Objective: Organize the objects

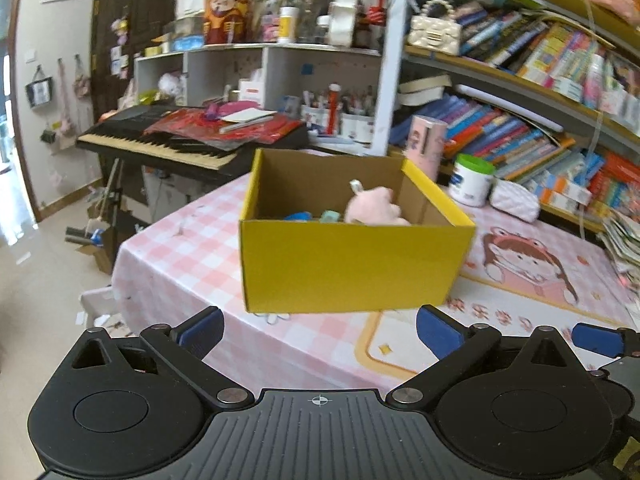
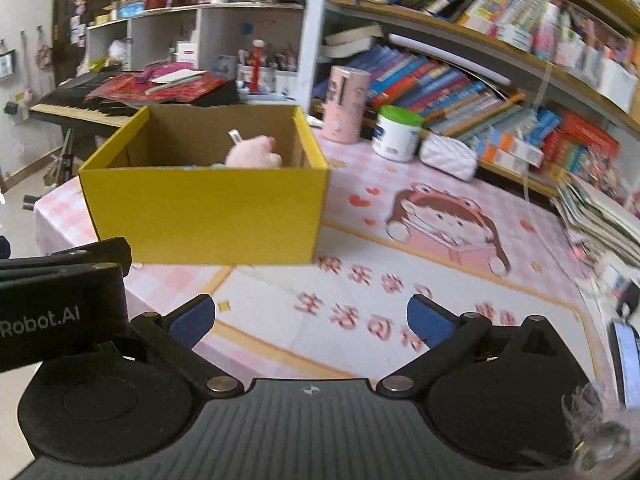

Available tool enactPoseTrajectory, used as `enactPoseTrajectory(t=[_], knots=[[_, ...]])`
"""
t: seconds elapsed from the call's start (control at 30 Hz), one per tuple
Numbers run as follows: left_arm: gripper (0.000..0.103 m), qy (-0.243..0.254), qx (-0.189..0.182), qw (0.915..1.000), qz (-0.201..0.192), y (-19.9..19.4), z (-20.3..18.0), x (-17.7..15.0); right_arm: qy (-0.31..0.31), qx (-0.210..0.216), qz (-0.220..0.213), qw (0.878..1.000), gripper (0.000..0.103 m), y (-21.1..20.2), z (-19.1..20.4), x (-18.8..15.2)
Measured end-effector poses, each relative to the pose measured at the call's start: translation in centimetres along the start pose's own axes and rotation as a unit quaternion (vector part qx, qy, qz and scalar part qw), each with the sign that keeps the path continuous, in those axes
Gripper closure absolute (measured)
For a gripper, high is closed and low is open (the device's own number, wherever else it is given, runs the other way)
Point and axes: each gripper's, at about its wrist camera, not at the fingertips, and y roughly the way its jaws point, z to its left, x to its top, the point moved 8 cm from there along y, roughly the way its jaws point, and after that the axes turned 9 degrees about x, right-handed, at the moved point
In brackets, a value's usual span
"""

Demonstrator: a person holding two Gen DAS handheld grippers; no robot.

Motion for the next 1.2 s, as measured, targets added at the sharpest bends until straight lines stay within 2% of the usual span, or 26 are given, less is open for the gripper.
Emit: enactPoseTrajectory(t=[0.27,0.5,1.2], knots=[[0.0,0.046,-0.043,0.998,-0.009,-1.9,-2.8,-1.1,0.037,-0.041,0.0,0.998,0.0,-2.9,-2.3,-2.7],[0.0,0.071,-0.075,0.9945,-0.013,-2.7,-5.1,-1.5,0.067,-0.073,-0.003,0.995,0.0,-4.6,-4.6,-3.7],[0.0,0.116,-0.121,0.9859,-0.001,-3.9,-11.1,-3.2,0.12,-0.119,0.01,0.985,0.0,-7.0,-10.2,-6.4]])
